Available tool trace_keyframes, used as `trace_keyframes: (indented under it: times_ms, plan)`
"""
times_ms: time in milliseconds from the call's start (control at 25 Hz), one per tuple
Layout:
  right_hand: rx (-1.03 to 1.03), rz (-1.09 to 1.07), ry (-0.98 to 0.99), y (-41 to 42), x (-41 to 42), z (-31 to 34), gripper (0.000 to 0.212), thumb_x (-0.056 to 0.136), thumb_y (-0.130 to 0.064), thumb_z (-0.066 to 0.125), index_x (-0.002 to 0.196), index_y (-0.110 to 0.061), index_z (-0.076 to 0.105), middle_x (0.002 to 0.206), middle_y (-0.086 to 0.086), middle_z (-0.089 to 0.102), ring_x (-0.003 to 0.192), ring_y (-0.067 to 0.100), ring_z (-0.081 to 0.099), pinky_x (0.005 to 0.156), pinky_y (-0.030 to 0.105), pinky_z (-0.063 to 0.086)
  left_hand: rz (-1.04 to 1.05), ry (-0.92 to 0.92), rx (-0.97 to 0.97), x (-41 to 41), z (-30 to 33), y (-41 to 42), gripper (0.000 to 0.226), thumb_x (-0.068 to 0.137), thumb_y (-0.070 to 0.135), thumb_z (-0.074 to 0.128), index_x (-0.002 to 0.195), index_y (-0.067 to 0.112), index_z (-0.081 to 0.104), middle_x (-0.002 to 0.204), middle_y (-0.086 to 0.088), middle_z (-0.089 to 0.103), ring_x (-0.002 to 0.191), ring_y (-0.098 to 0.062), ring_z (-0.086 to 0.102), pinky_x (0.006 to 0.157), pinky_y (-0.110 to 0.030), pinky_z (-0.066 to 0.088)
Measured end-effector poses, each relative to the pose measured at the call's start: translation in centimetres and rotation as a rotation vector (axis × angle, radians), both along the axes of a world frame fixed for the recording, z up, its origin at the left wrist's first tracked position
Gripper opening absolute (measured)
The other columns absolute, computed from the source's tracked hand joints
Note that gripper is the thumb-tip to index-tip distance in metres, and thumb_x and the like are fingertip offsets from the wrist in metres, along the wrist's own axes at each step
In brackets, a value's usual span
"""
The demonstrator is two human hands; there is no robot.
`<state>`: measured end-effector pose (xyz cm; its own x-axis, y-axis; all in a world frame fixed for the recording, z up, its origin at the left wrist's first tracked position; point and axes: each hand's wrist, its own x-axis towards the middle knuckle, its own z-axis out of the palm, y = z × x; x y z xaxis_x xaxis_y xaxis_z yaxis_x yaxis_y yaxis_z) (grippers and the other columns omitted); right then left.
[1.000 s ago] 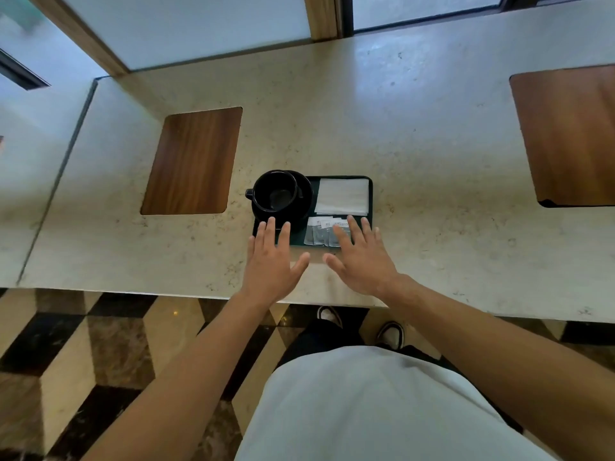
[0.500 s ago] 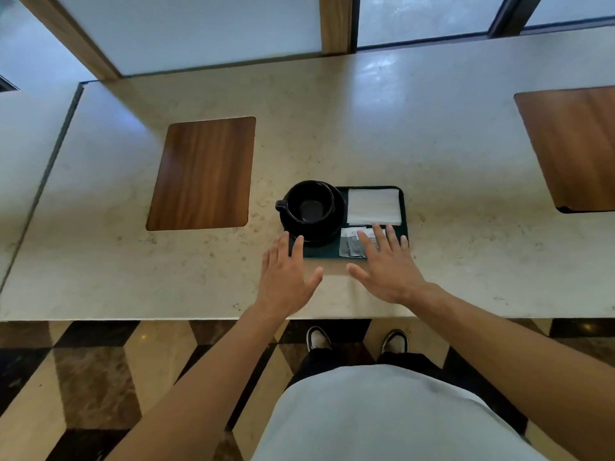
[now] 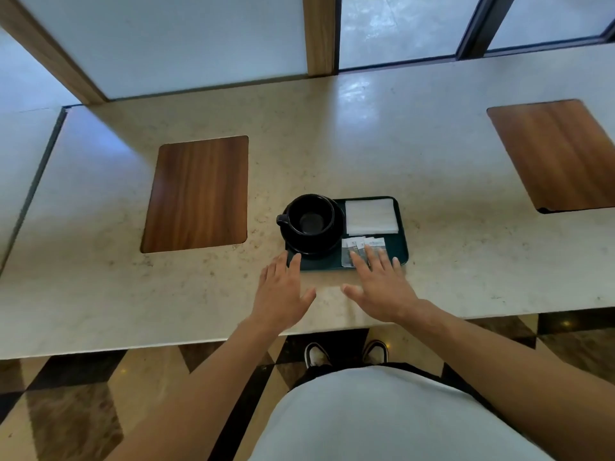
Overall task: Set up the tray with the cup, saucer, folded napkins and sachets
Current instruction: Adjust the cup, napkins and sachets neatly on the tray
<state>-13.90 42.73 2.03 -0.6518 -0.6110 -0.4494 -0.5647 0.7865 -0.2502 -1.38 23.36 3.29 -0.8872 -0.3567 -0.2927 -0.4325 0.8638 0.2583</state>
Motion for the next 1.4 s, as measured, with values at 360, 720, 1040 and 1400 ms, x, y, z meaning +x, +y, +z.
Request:
trace_keyframes:
  times_ms: [360,720,1040,1400]
  plan:
    - [-0.002,-0.001,-0.004,-0.2,-1.0,1.3,0.08,0.099,-0.066,0.03,0.162,-0.029,-0.003,0.17,0.009,-0.009,0.155,0.033,-0.012,0.123,0.056,-0.006,0.007,0.002,0.005,-0.8,1.0,-0.4,0.077,0.094,0.056,0.049,0.156,0.017,0.025,0.162,-0.013,0.028,0.15,-0.029,0.023,0.122,-0.044,0.021]
    - [-0.01,0.035,-0.022,-1.1,-1.8,0.9,0.078,0.101,-0.06,0.033,0.162,-0.022,0.002,0.17,0.011,-0.004,0.156,0.034,-0.007,0.124,0.052,-0.003,0.061,-0.008,0.056,-1.7,0.9,-1.4,0.074,0.094,0.051,0.05,0.155,0.015,0.028,0.16,-0.011,0.032,0.148,-0.029,0.028,0.12,-0.046,0.027]
    - [-0.345,-0.374,-0.181,-4.8,-3.4,1.1,0.045,0.1,-0.024,0.05,0.141,-0.007,0.05,0.137,0.016,0.058,0.124,0.031,0.054,0.1,0.038,0.044,-0.132,-0.015,-0.057,-3.9,0.1,-2.4,0.062,0.098,0.034,0.047,0.154,0.012,0.034,0.162,-0.011,0.031,0.15,-0.028,0.024,0.121,-0.045,0.026]
    - [-0.396,-0.731,-0.486,-8.1,-3.8,-0.8,0.019,0.094,-0.022,0.058,0.078,-0.013,0.062,0.078,0.009,0.071,0.074,0.025,0.074,0.07,0.034,0.06,-0.229,-0.04,-0.072,-3.5,-1.5,-2.8,0.062,0.097,0.029,0.049,0.154,0.013,0.034,0.163,-0.014,0.029,0.153,-0.031,0.019,0.123,-0.046,0.022]
